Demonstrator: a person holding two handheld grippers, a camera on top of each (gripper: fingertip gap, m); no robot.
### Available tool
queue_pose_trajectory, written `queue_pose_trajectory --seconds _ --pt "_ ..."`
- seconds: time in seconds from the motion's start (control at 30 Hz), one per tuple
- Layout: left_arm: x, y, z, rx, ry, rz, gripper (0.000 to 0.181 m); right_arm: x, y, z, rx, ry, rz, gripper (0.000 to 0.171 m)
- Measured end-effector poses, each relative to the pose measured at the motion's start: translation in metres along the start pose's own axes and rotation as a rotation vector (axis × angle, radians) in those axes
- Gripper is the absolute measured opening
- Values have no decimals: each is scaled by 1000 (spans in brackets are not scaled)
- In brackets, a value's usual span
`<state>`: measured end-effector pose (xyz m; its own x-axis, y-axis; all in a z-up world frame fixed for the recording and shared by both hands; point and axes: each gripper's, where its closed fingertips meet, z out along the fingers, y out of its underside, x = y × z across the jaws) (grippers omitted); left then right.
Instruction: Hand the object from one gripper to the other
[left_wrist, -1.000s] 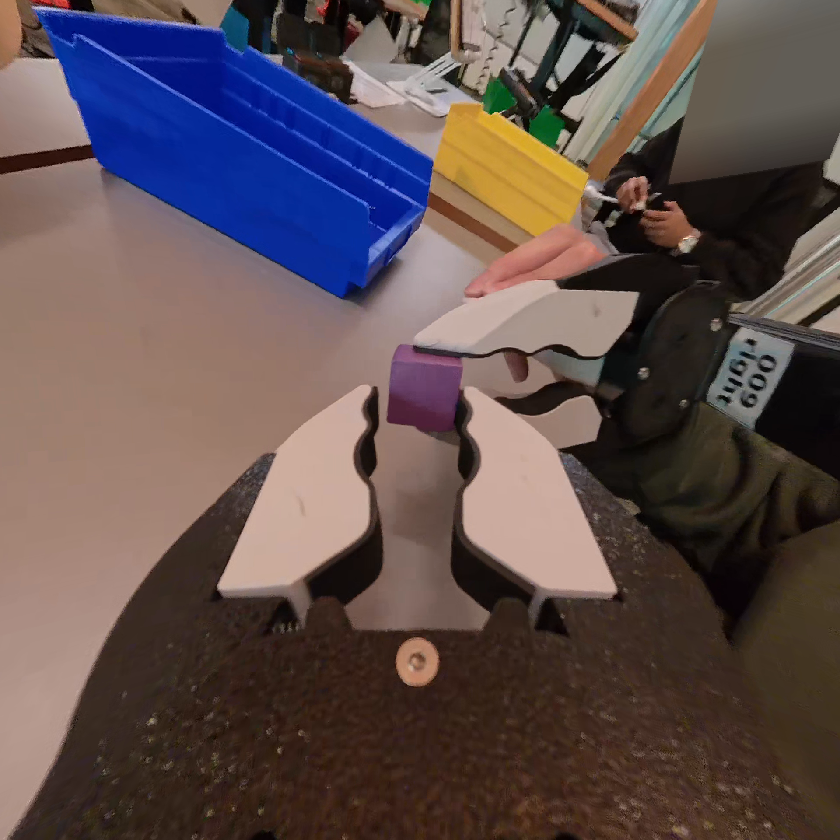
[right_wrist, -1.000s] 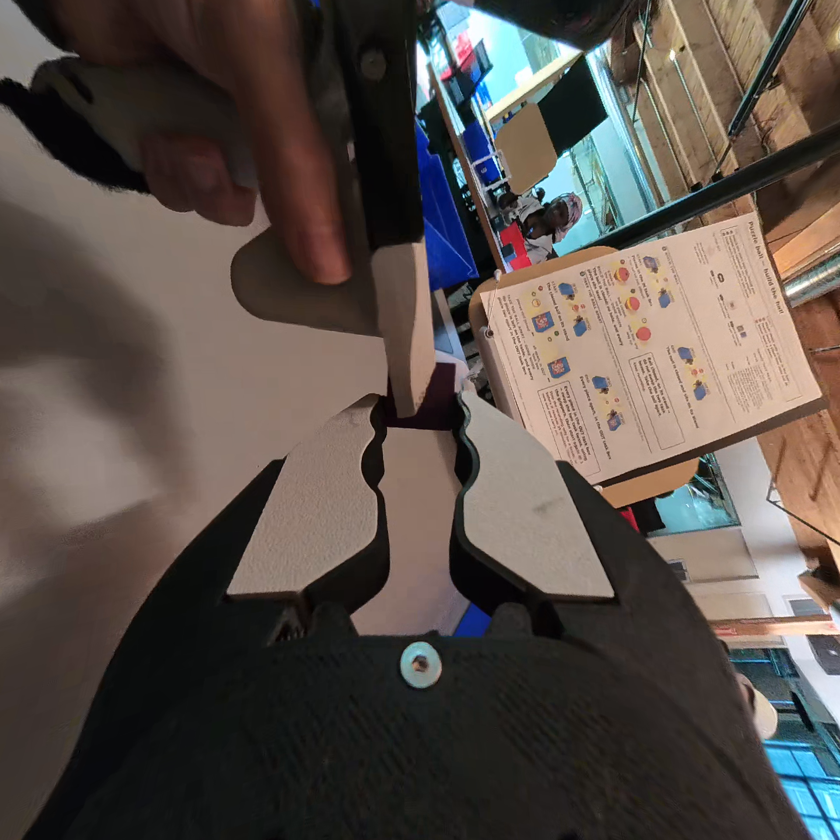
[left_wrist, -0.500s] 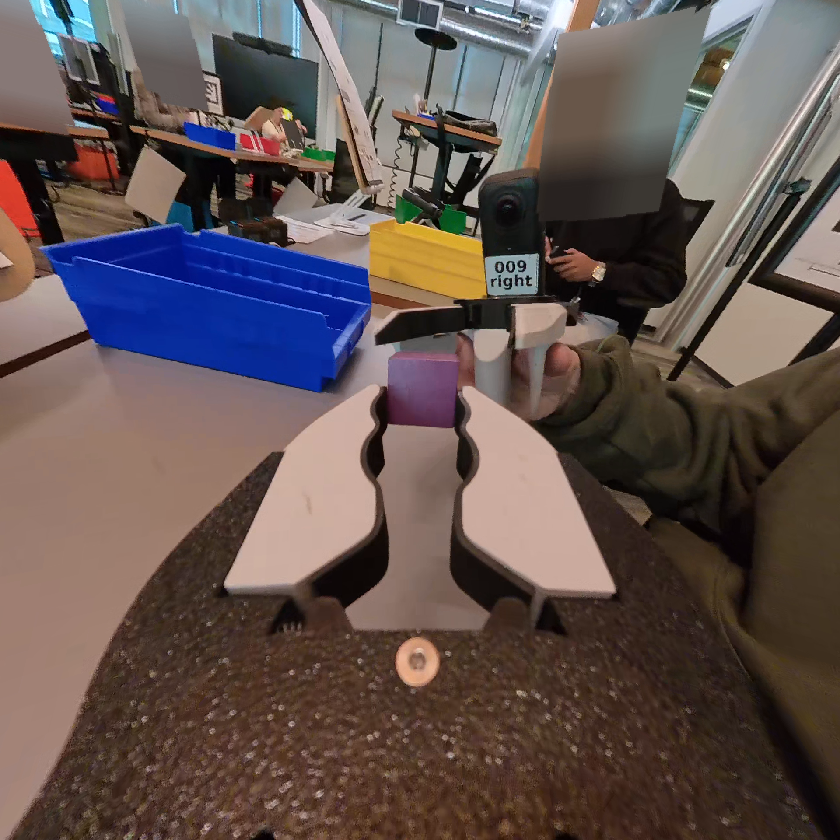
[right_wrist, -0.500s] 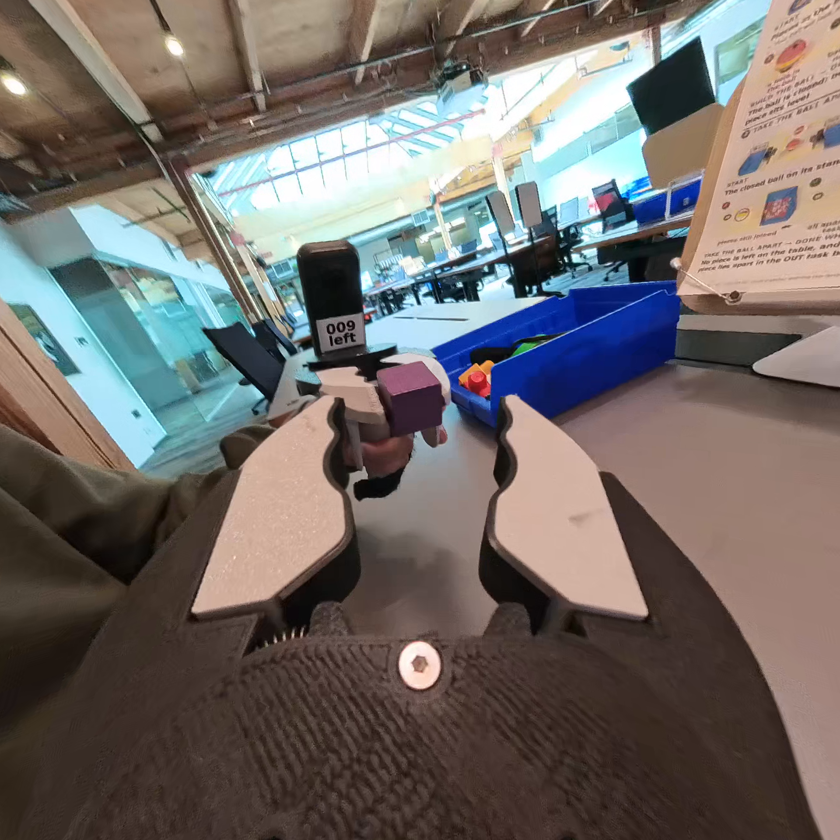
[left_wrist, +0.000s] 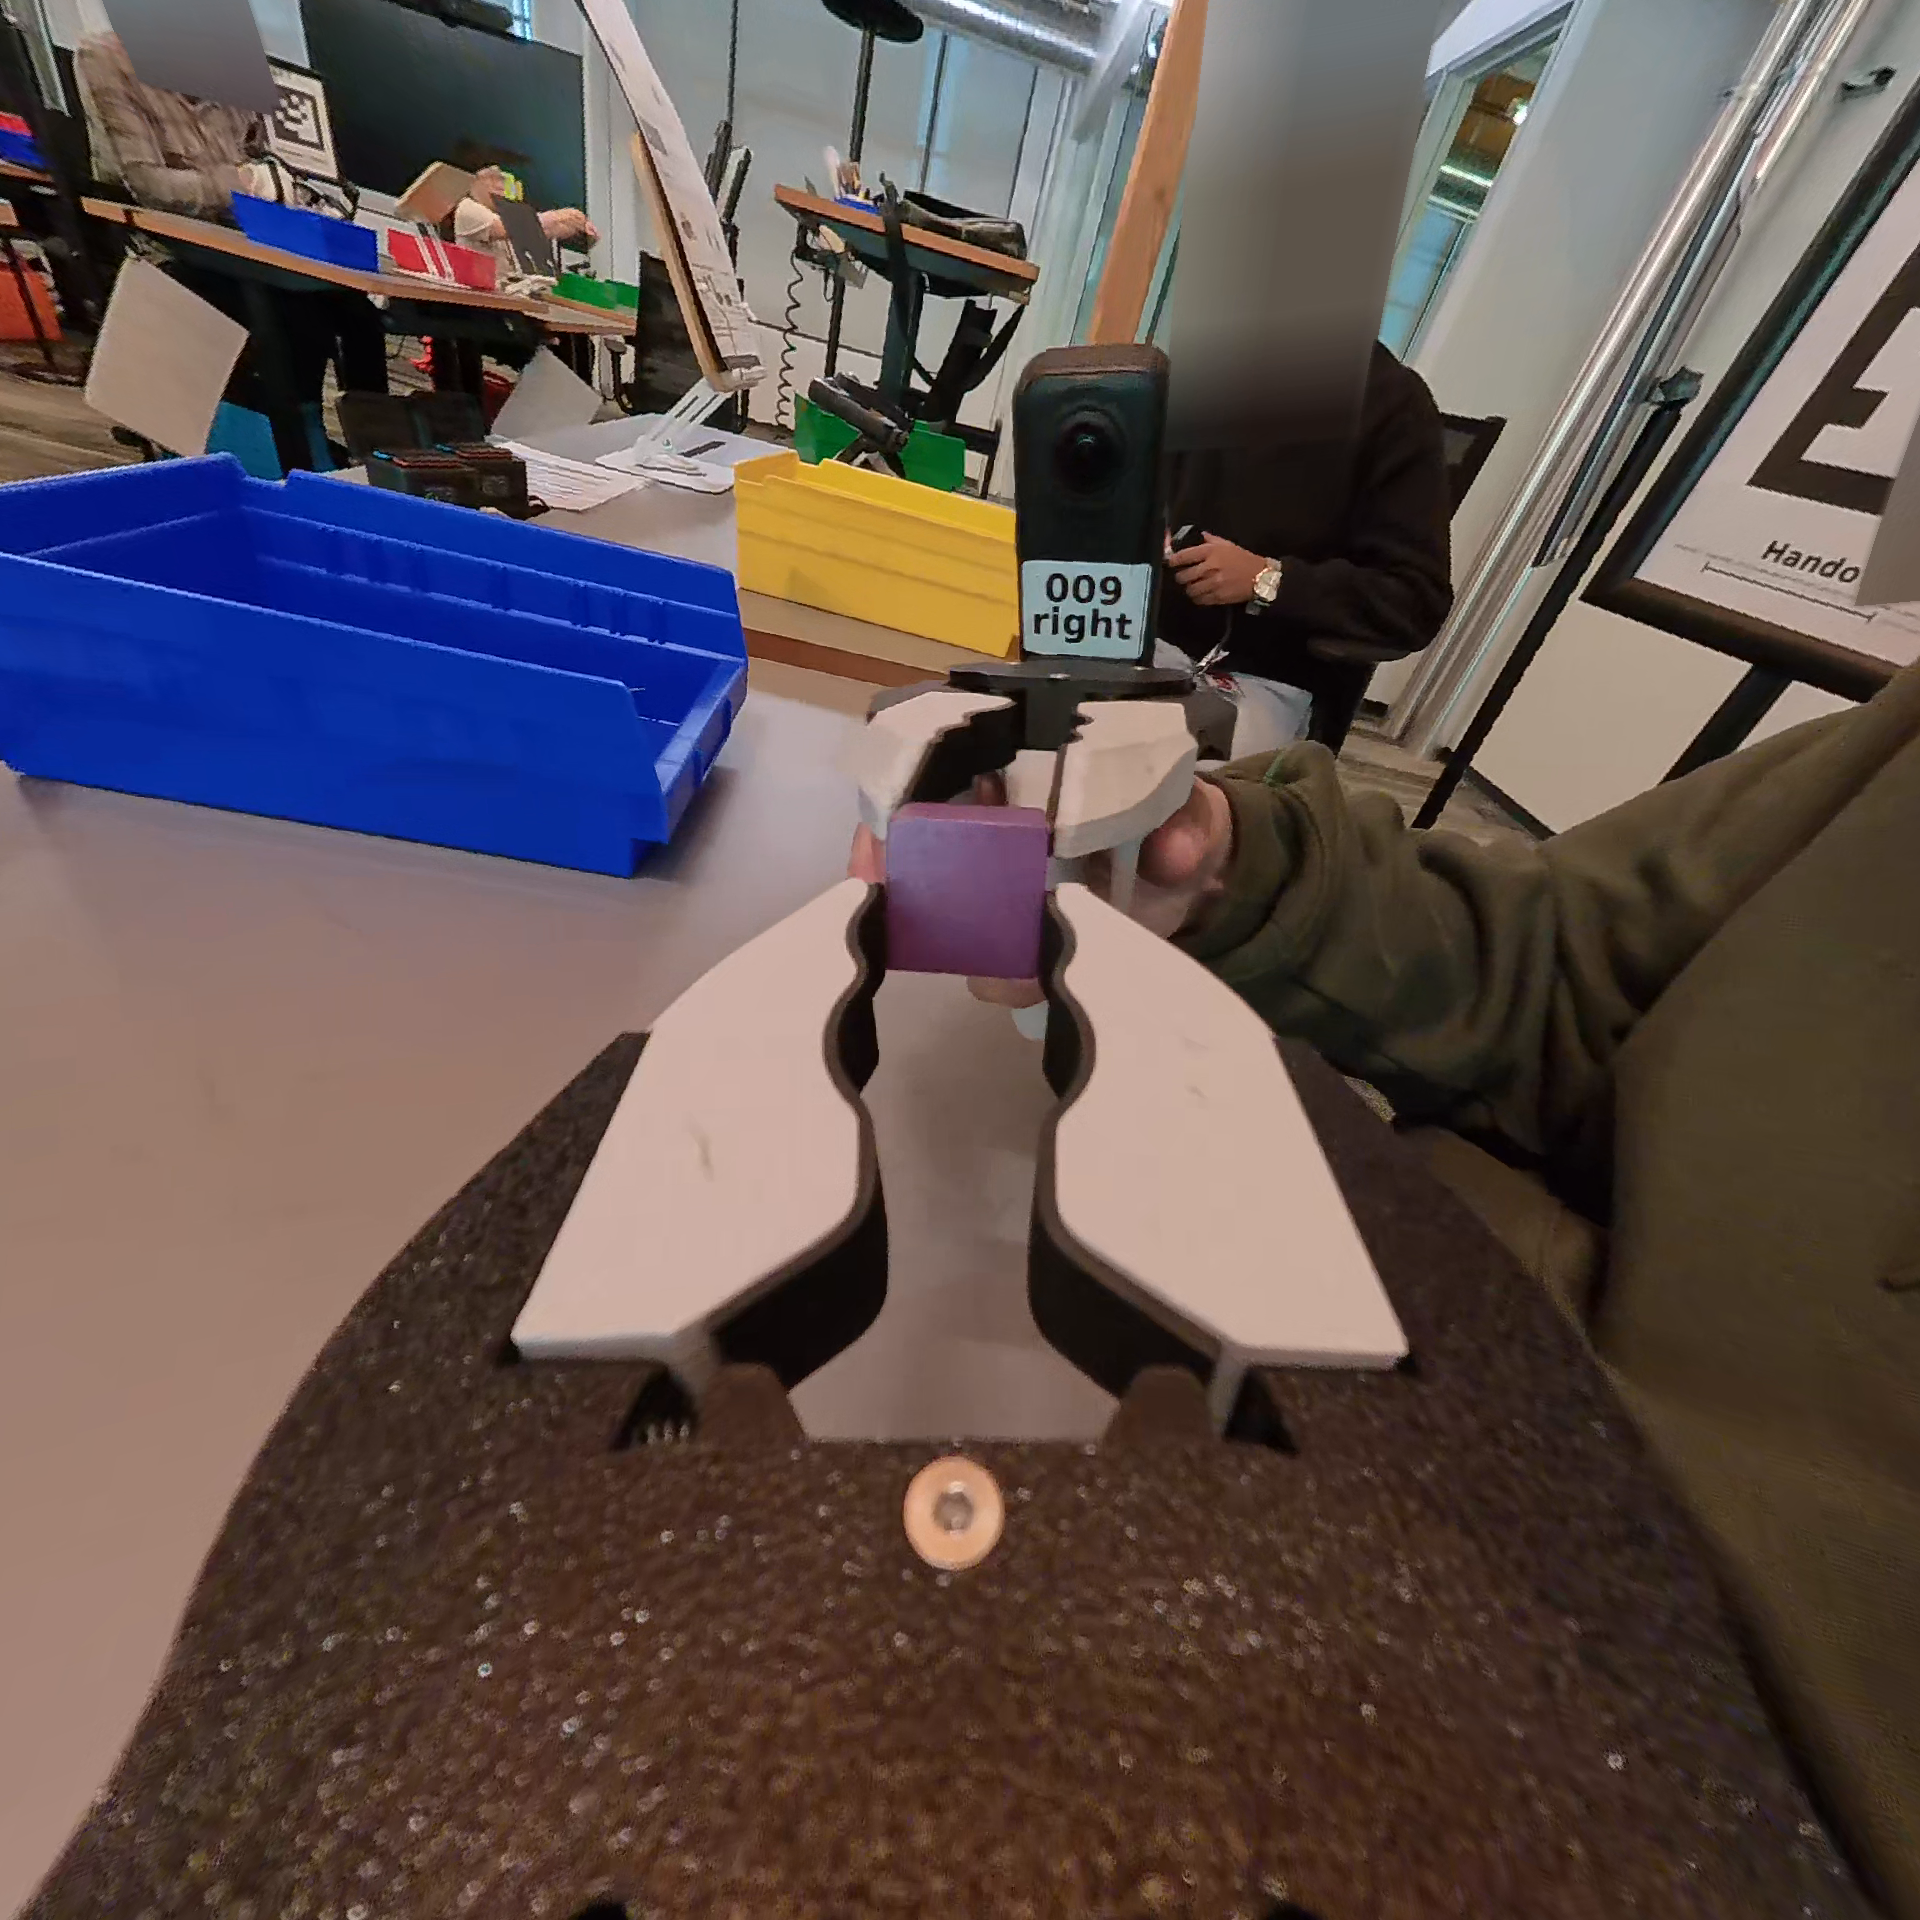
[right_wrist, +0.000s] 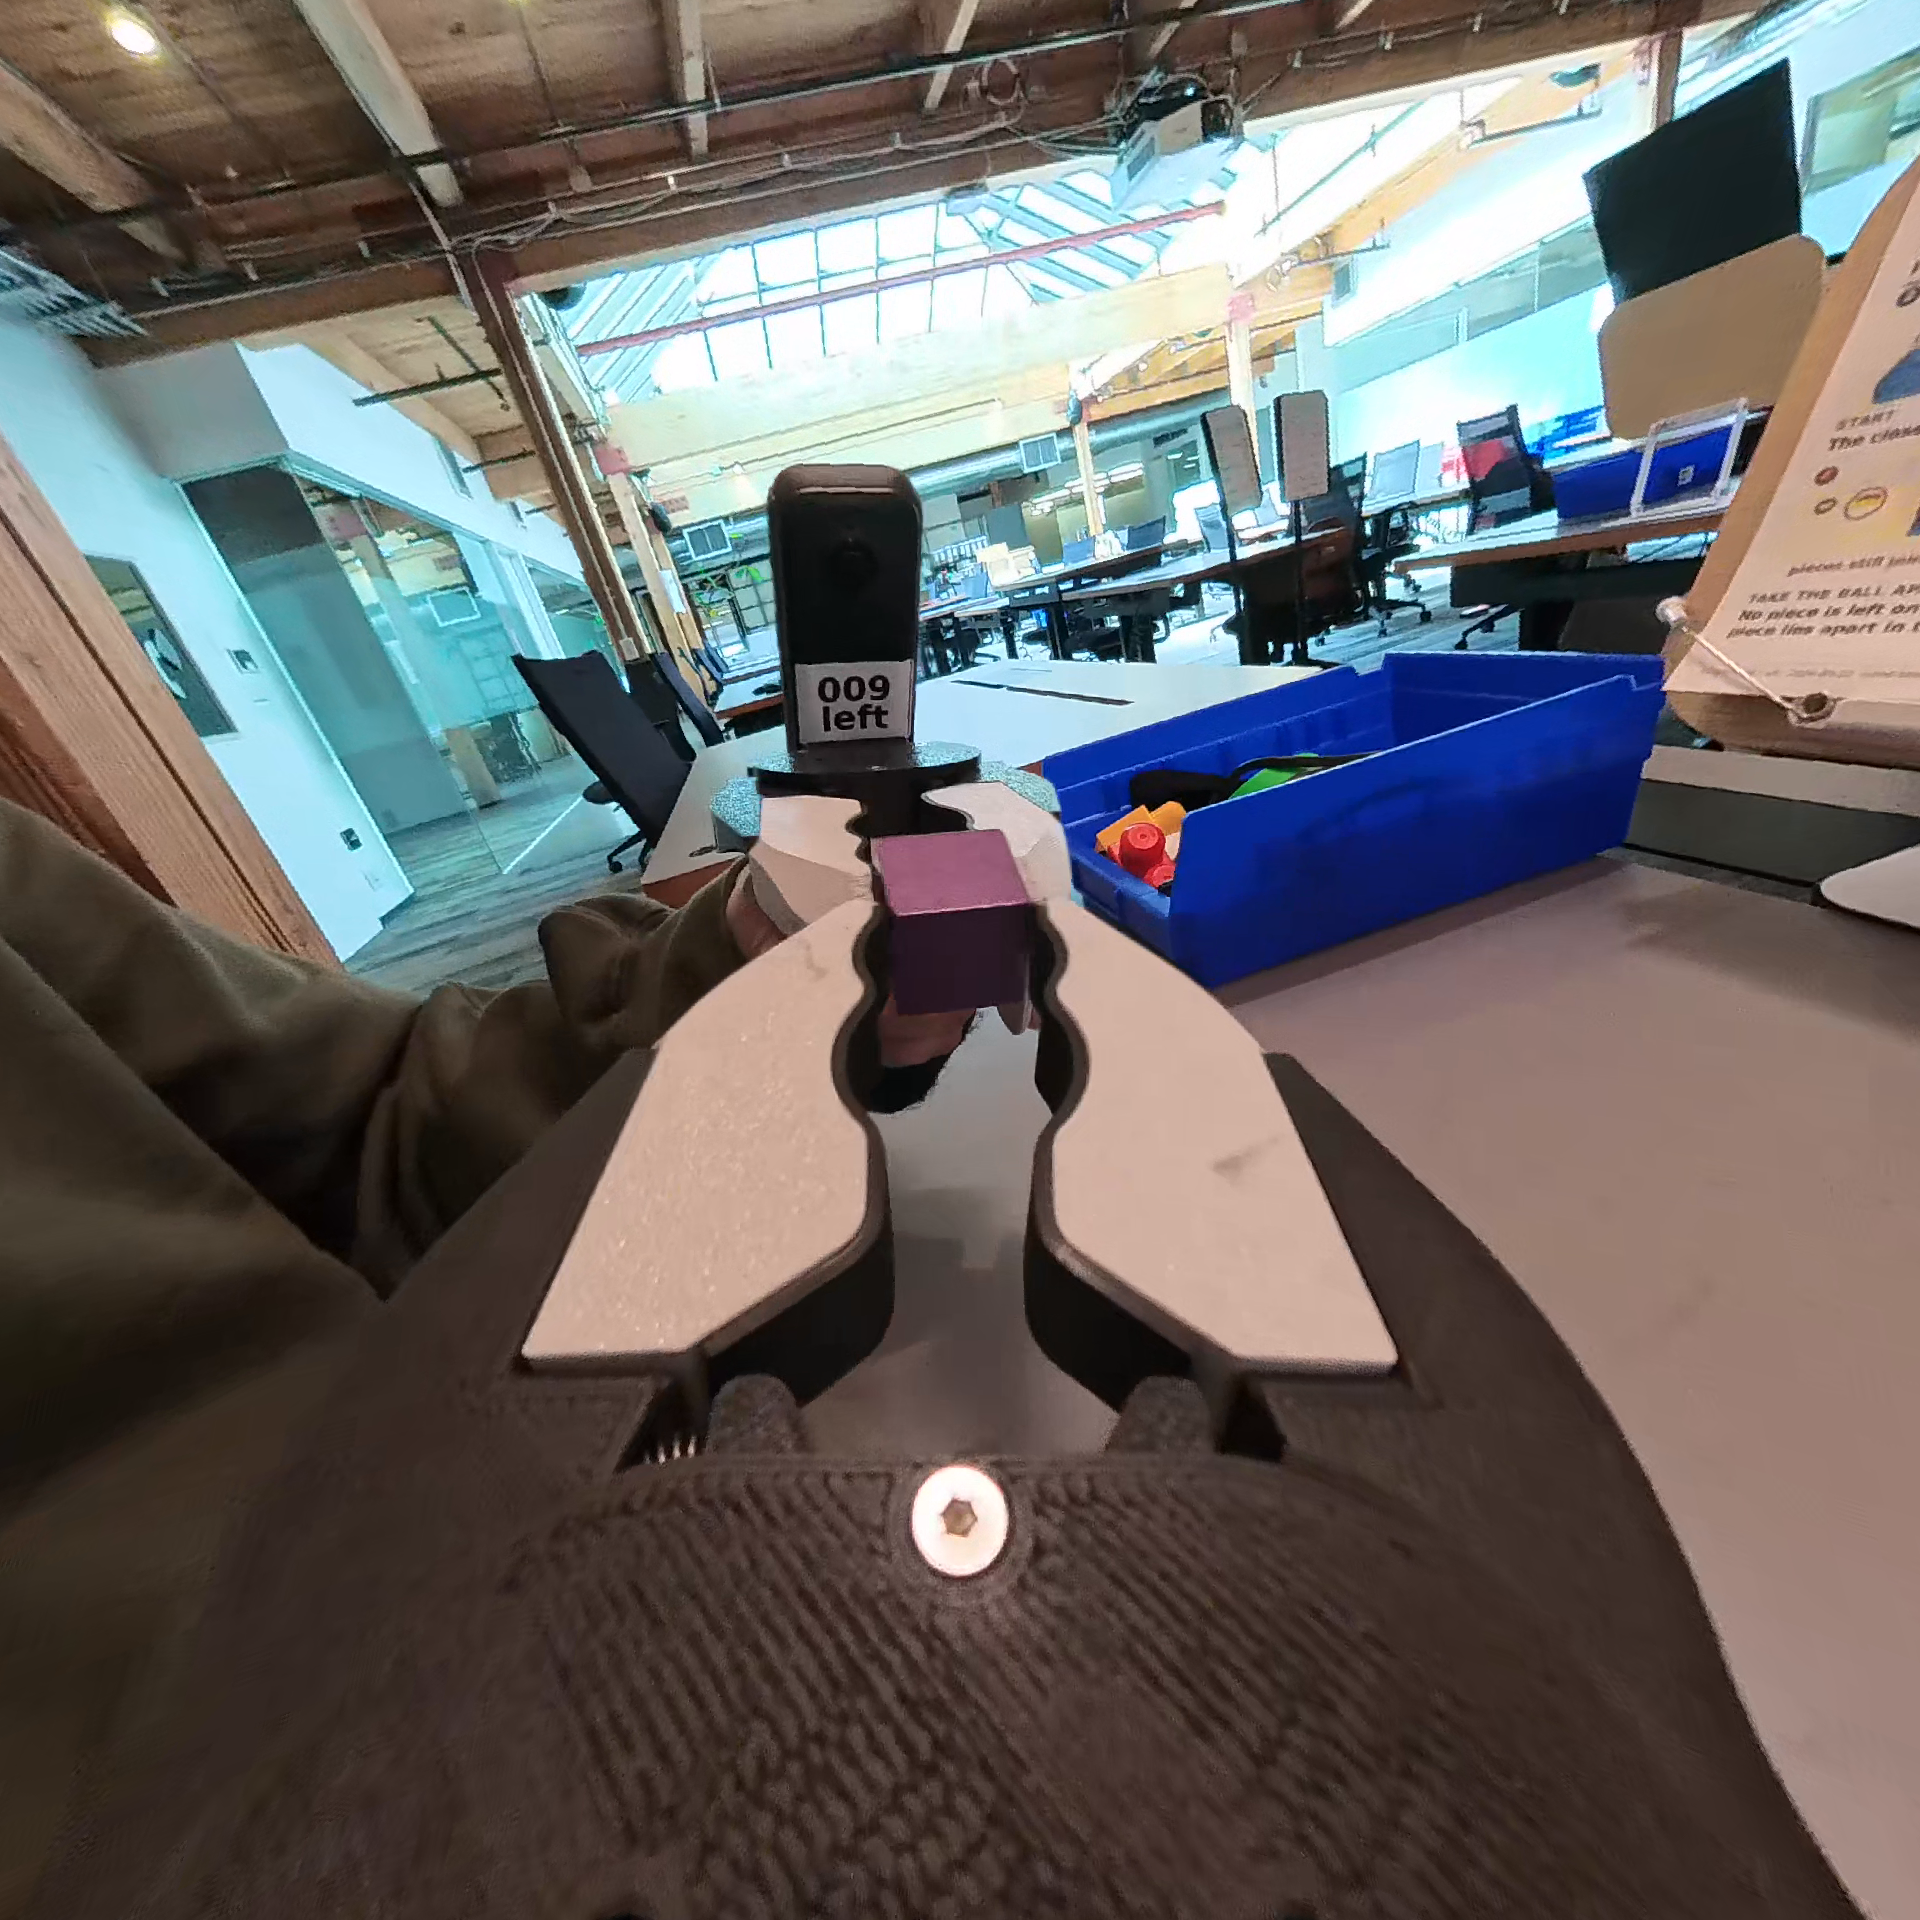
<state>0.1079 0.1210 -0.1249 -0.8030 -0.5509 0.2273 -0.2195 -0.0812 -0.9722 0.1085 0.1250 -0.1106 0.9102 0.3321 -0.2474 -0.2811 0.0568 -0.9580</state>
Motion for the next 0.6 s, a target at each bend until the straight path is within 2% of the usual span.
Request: queue_pose_trajectory --seconds 0.17,0.27,0.33,0.4,0.43,0.6 --pt "-3 -6 0 32 -36 19 29 4 -6 2 14 42 -24 25" --pt "-22 -15 0 63 -260 188 41 33 -17 -8 99 276 48 25" --pt "-34 -18 0 39 -473 445 44 49 -23 -20 218 410 183 25" --pt "-30 -22 4 29 -601 708 43 47 -29 -23 329 411 287 25" --pt "-28 -25 6 37 -650 778 42 45 -31 -22 353 400 323 25" --pt "-23 -31 9 121 -739 814 42 31 -33 -12 413 306 454 25"
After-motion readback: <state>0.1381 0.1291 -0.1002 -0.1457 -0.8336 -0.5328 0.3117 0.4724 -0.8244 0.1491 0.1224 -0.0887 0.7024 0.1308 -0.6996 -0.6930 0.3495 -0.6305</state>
